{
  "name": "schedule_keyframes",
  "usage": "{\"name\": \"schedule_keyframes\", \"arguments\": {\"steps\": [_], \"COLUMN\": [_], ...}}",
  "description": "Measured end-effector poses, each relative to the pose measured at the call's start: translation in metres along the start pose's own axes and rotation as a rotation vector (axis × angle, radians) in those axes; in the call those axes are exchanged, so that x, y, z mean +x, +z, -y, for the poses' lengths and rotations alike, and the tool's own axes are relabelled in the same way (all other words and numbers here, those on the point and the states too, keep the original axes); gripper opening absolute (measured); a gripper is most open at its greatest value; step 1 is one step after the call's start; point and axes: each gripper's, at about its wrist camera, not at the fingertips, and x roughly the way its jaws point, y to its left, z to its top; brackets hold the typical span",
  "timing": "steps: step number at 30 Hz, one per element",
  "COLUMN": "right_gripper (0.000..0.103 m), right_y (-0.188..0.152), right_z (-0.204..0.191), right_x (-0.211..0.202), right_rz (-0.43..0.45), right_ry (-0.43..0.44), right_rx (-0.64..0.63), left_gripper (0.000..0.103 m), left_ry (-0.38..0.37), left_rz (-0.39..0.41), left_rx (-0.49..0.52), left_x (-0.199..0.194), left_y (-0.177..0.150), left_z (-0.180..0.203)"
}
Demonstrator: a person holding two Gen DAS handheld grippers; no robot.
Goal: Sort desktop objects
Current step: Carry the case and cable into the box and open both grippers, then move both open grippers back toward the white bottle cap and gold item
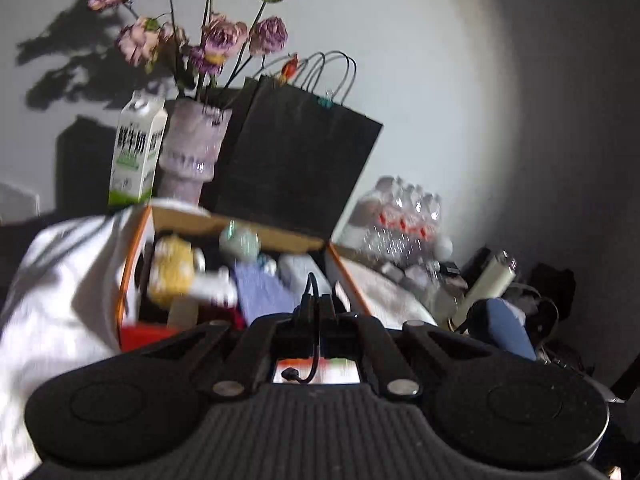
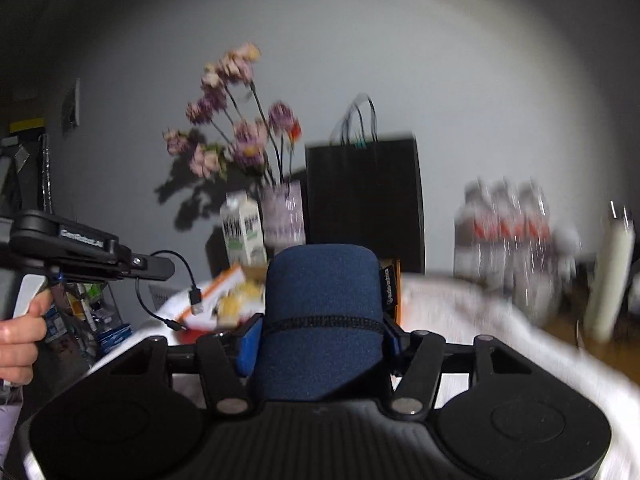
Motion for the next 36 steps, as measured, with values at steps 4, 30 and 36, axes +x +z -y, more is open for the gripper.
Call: {"name": "schedule_keyframes", "arguments": {"steps": [4,30,36], "right_gripper": [0.057,0.077,0.083], "right_y": [0.047,0.071,0.087], "right_z": [0.012,0.025,0.043], "right_x": [0.067,0.295,0.258], "right_rz": [-0.104,-0.509,-0.477], "right_ry": [0.037,-0.119,-0.107], "right_rx": [-0.018,-0.011,0.1], "left_gripper": [0.003,0.082,0.082], "left_ry": [0.115,0.355,0.419], "left_rz": [-0.006,-0.136,-0.193], "left_rx": [0.031,0.101,0.121], "left_x": [0.052,0.192,0.162], "left_y": [0.032,0.076,0.071], "left_z": [-0.007,-0.049,-0.039]}}
